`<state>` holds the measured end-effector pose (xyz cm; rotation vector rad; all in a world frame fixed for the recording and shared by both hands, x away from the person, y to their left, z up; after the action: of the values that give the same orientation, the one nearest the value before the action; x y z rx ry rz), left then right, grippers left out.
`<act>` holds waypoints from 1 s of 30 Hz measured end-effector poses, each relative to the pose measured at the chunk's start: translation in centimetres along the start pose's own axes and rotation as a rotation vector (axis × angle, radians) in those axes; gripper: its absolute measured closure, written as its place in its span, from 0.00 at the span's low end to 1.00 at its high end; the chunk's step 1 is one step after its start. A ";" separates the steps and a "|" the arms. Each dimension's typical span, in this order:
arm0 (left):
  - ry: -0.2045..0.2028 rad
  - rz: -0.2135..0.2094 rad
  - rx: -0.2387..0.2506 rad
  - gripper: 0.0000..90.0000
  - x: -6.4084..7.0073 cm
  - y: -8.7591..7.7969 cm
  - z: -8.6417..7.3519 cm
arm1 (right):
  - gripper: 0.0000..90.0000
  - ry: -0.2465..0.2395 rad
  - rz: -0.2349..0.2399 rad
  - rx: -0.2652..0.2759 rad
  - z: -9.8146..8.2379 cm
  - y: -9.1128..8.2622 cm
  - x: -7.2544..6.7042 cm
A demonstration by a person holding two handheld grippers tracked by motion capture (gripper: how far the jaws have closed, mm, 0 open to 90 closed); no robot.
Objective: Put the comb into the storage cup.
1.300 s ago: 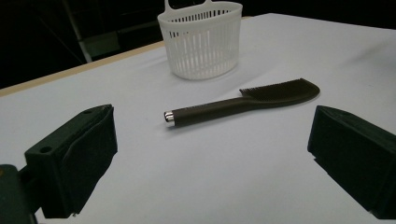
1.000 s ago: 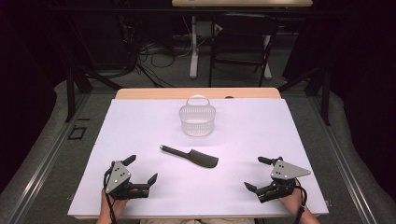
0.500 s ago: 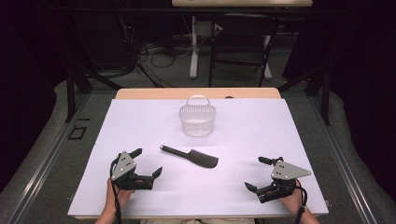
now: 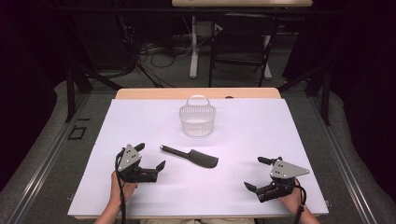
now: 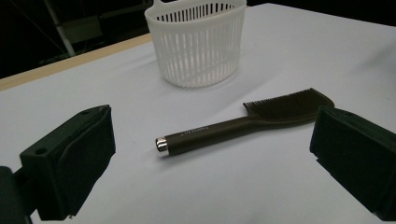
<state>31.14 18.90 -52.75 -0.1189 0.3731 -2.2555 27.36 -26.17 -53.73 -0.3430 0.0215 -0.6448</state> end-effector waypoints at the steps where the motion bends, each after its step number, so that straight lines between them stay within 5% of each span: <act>1: 0.001 0.002 -0.005 0.00 0.0 0.1 0.1 | 0.01 0.000 0.000 0.000 0.0 0.0 0.0; 19: -0.006 0.018 -0.068 0.00 -1.3 2.6 1.2 | 0.01 -0.006 0.004 0.000 0.0 0.0 -0.1; 30: -0.049 0.044 -0.110 0.00 -2.9 4.5 1.0 | 0.01 -0.009 0.015 -0.004 0.1 0.3 -0.1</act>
<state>36.55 18.10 -53.09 -0.2206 0.4690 -2.1843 27.42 -25.86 -53.78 -0.3497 0.0167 -0.6288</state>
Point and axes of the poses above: each handheld gripper's, and its own axes: y roughly forward along the jaws, z roughly out of its top, x roughly to its right, the point moved 1 cm from there along y, roughly forward along the jaws, and after that the axes turned 5 degrees about x, right-handed, at the moved point
